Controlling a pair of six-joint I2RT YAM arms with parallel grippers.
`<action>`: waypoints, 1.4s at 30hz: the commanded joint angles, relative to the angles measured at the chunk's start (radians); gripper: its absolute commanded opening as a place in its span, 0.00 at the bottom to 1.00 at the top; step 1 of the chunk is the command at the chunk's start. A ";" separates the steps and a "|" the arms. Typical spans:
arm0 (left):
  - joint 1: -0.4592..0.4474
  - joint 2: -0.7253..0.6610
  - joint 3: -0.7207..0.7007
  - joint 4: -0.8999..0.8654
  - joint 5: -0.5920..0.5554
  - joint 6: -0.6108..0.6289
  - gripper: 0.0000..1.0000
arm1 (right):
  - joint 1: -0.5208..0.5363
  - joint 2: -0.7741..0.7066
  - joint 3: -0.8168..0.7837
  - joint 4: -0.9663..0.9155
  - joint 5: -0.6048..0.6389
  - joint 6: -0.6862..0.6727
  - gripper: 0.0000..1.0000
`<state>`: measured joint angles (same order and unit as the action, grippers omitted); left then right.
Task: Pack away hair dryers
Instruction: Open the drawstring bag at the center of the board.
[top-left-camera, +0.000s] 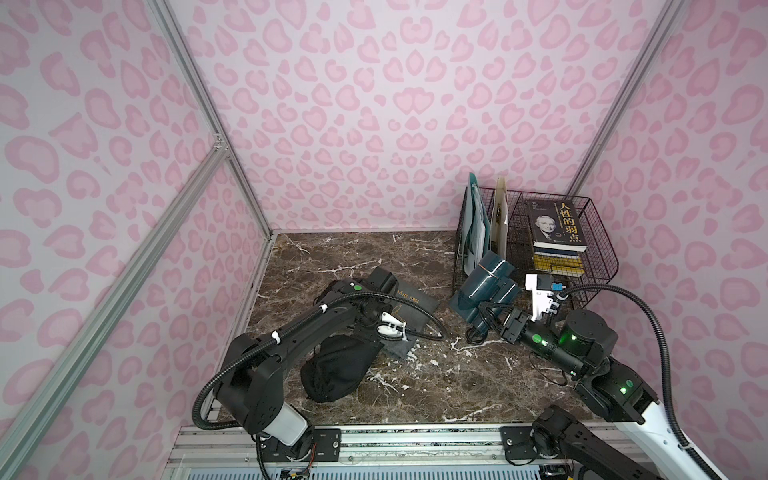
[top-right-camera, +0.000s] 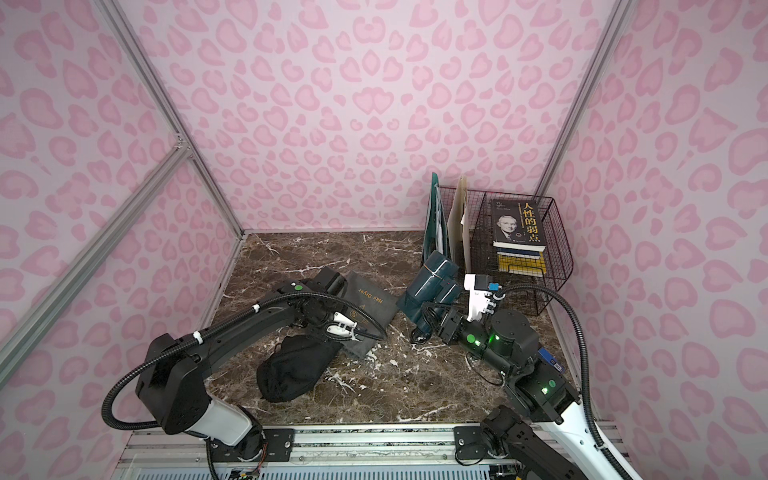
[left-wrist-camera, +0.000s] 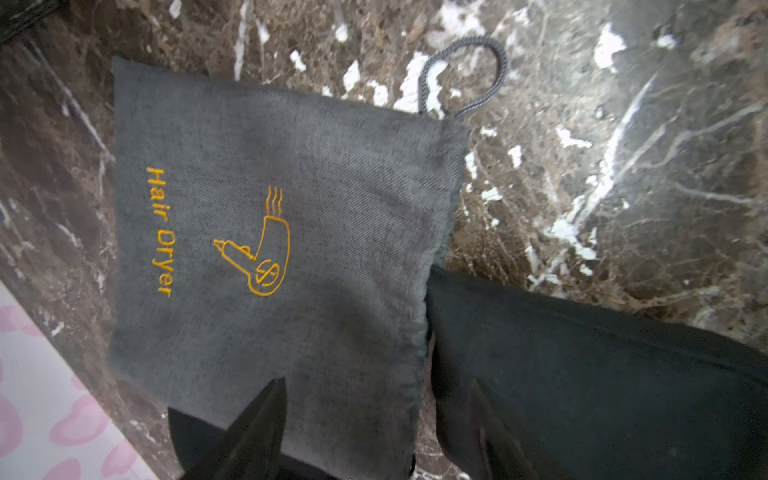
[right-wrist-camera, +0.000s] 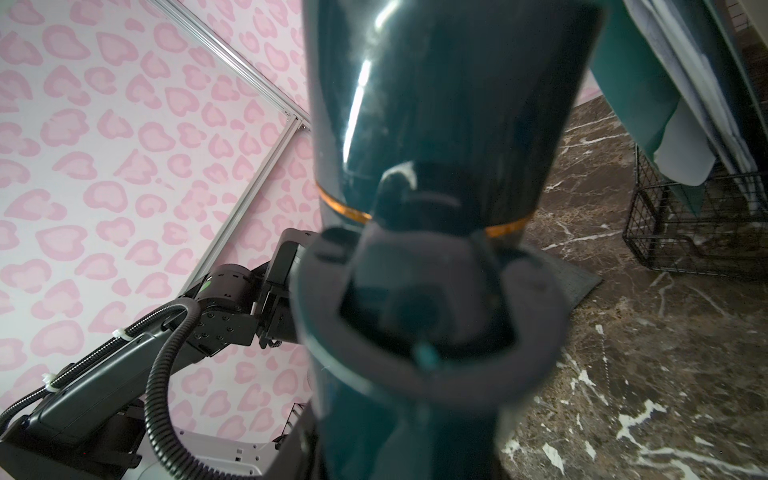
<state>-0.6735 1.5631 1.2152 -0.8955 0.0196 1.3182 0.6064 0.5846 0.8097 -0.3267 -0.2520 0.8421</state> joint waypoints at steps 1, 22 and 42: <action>-0.024 0.016 -0.027 -0.038 0.027 -0.019 0.70 | -0.002 -0.008 0.004 0.075 -0.002 -0.021 0.00; -0.067 0.157 -0.095 0.249 -0.001 -0.194 0.65 | -0.006 -0.044 0.032 0.045 0.020 -0.033 0.00; -0.065 0.215 0.169 0.160 -0.047 -0.468 0.02 | -0.007 -0.075 0.141 -0.074 0.066 -0.076 0.00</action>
<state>-0.7429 1.7622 1.3018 -0.6495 -0.0292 0.9550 0.6003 0.5179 0.9222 -0.4183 -0.2092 0.7963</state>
